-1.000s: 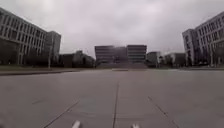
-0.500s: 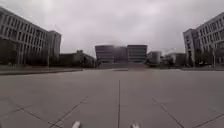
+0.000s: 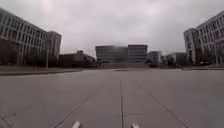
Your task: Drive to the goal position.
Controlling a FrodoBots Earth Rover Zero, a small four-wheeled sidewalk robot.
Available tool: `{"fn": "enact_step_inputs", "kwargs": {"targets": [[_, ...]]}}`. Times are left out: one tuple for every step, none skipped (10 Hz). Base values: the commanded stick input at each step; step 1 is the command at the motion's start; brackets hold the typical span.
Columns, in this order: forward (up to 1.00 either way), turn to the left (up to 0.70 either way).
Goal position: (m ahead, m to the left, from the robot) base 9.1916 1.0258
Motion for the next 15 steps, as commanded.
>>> {"fn": "enact_step_inputs", "kwargs": {"targets": [[0.70,0.02],[0.70,0.02],[0.70,0.03],[0.70,0.02],[0.70,0.02],[0.70,0.02],[0.70,0.02],[0.70,0.02],[0.70,0.02],[0.70,0.02],[0.70,0.02],[0.70,0.02],[0.70,0.02],[0.70,0.04],[0.70,0.28]]}}
